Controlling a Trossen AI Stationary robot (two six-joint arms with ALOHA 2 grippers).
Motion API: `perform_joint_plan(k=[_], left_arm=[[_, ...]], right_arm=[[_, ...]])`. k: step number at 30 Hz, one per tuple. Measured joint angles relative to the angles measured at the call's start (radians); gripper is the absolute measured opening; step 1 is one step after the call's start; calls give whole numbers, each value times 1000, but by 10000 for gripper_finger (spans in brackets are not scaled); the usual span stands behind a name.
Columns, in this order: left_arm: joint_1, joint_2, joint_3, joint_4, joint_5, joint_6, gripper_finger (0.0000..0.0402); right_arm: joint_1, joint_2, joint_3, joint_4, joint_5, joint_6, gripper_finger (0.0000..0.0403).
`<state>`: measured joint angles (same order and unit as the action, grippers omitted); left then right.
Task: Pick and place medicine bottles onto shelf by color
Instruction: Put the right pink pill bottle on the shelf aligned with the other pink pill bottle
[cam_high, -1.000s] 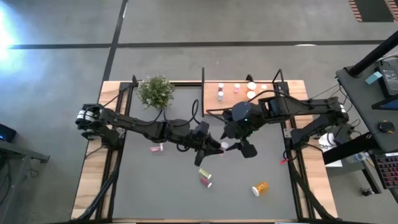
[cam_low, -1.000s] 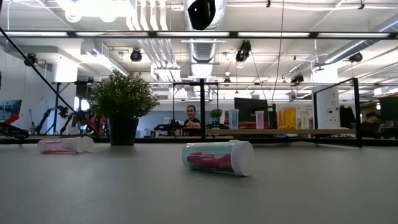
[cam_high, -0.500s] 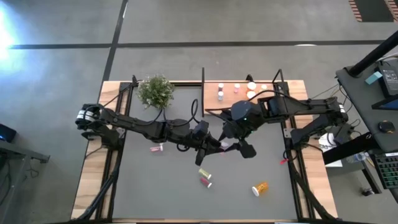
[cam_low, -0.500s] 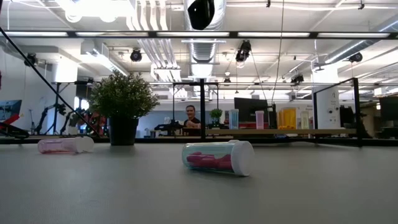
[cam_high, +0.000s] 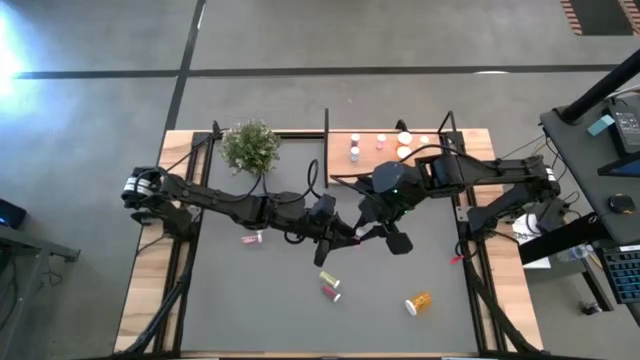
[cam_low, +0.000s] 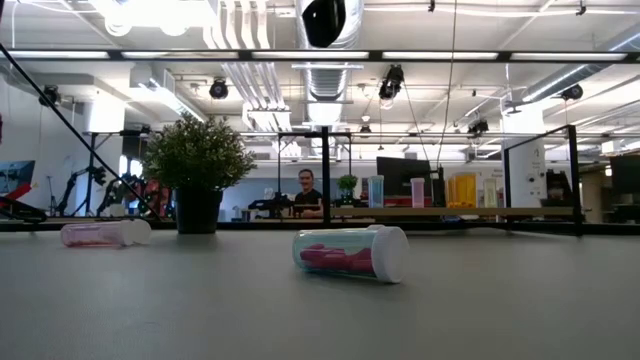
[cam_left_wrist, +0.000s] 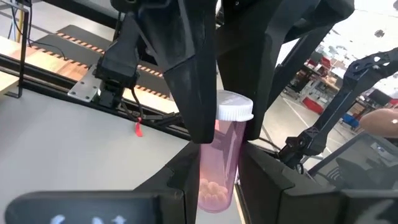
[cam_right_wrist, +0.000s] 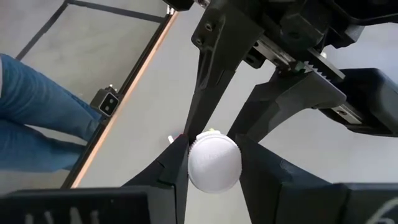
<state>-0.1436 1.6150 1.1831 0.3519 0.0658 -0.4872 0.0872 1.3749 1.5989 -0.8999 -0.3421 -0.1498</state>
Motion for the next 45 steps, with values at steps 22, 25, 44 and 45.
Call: perform_joint_plan(k=[22, 25, 44, 45], left_arm=[[29, -3, -8, 32, -4, -49, 205], [40, -3, -10, 31, 9, -49, 205], [175, -191, -28, -321, 109, 111, 205], [183, -199, -28, -339, 109, 126, 205]], right_arm=[[-79, -44, 0, -201, 94, -3, 111], [-131, -50, 0, -274, 193, -29, 109], [-654, 0, -419, 154, 372, 78, 115], [-669, 9, -431, 180, 377, 85, 115]])
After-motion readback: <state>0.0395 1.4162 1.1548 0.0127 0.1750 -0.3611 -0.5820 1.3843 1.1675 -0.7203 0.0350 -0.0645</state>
